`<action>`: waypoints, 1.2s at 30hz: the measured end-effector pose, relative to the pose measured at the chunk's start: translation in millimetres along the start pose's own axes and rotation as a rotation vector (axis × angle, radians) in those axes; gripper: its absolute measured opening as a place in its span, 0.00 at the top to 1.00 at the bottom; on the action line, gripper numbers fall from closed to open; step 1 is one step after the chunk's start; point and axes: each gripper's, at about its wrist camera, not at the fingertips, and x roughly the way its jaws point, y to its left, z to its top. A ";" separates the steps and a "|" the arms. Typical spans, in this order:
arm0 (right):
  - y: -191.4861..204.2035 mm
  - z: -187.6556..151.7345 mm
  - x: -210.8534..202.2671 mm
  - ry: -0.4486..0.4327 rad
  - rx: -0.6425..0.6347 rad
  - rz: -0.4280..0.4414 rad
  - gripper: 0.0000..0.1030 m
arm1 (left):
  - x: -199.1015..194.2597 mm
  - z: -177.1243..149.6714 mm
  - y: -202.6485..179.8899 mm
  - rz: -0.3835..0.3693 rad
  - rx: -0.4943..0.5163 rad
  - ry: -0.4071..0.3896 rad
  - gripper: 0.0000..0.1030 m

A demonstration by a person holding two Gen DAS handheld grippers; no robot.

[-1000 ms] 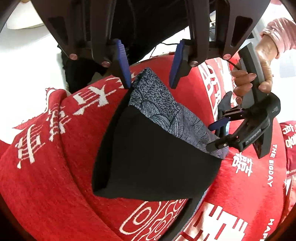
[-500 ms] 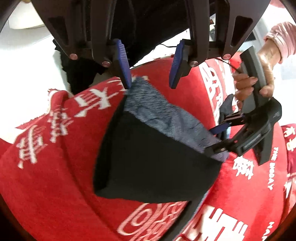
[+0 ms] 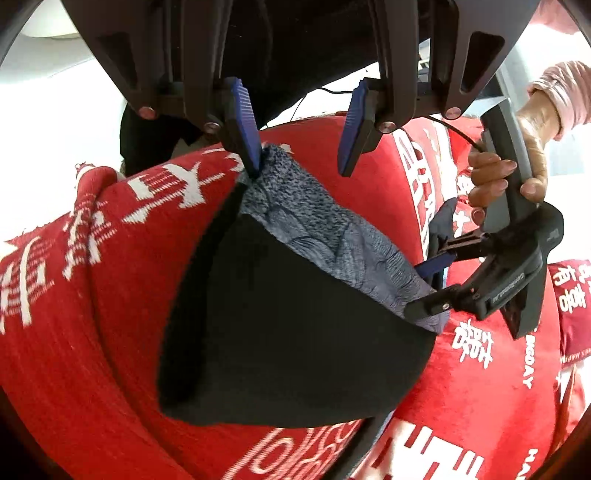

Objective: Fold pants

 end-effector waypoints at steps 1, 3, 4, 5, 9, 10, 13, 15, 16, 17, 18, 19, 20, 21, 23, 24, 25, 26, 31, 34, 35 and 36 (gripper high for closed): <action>-1.4 0.5 0.5 0.000 0.004 0.007 0.56 | -0.6 0.4 1.0 -0.002 -0.002 -0.001 0.17; 0.2 6.2 6.4 0.022 0.002 0.026 0.68 | -1.3 0.0 2.1 0.003 -0.002 -0.006 0.20; 2.2 8.2 7.9 0.031 -0.003 0.026 0.73 | -2.0 -0.3 1.9 0.016 -0.001 -0.008 0.24; 6.1 11.1 8.2 0.033 -0.009 0.029 0.94 | -3.6 -0.4 1.4 0.047 0.001 -0.014 0.41; 25.3 18.0 -3.4 0.016 -0.008 0.006 0.95 | -8.5 4.1 3.1 0.031 -0.006 0.003 0.87; 29.9 19.1 -7.3 0.009 -0.017 0.008 0.96 | -11.8 5.9 2.9 0.022 -0.009 0.001 0.87; 54.8 31.4 -31.8 -0.026 -0.079 0.021 0.96 | -28.1 12.1 -0.8 -0.012 -0.007 -0.026 0.87; 71.2 46.4 -48.7 -0.052 -0.123 0.026 0.97 | -39.5 17.0 -2.4 -0.027 -0.010 -0.049 0.87; 78.4 56.2 -56.6 -0.063 -0.143 0.026 0.97 | -44.4 20.2 -2.6 -0.035 -0.015 -0.059 0.87; 85.7 68.3 -64.8 -0.074 -0.164 0.028 0.97 | -51.5 26.2 -2.7 -0.047 -0.027 -0.072 0.87; 90.0 77.4 -71.0 -0.114 -0.156 0.022 0.97 | -55.8 30.8 -2.7 -0.054 -0.035 -0.081 0.87; 94.4 89.0 -77.2 -0.123 -0.169 0.025 0.97 | -59.6 36.1 -3.4 -0.058 -0.045 -0.089 0.87; 98.5 102.7 -83.7 -0.131 -0.181 0.024 0.97 | -64.7 43.1 -5.3 -0.067 -0.058 -0.099 0.87; 102.2 116.4 -89.7 -0.137 -0.194 0.025 0.97 | -67.6 49.8 -5.3 -0.075 -0.066 -0.108 0.87; 108.5 135.4 -99.3 -0.149 -0.222 0.014 0.97 | -75.0 66.8 -7.2 -0.085 -0.079 -0.134 0.87; 112.1 144.5 -102.9 -0.154 -0.239 0.004 0.97 | -77.2 73.8 -8.6 -0.088 -0.082 -0.143 0.87; 116.3 155.8 -108.3 -0.159 -0.262 -0.014 0.97 | -79.4 81.0 -10.4 -0.089 -0.084 -0.154 0.87; 121.5 170.3 -112.4 -0.165 -0.292 -0.042 0.97 | -79.9 89.9 -13.1 -0.089 -0.087 -0.167 0.87; 146.1 245.3 -122.3 -0.204 -0.403 -0.161 0.97 | -82.6 140.1 -21.8 -0.073 -0.092 -0.243 0.87; 149.9 294.9 -123.5 -0.228 -0.412 -0.183 0.97 | -75.0 167.4 -28.4 -0.041 -0.081 -0.280 0.87; 151.0 311.7 -120.2 -0.235 -0.417 -0.206 0.97 | -68.9 177.9 -30.4 -0.027 -0.078 -0.286 0.87; 152.5 326.8 -114.0 -0.236 -0.433 -0.243 0.97 | -64.3 183.3 -31.4 -0.014 -0.076 -0.289 0.87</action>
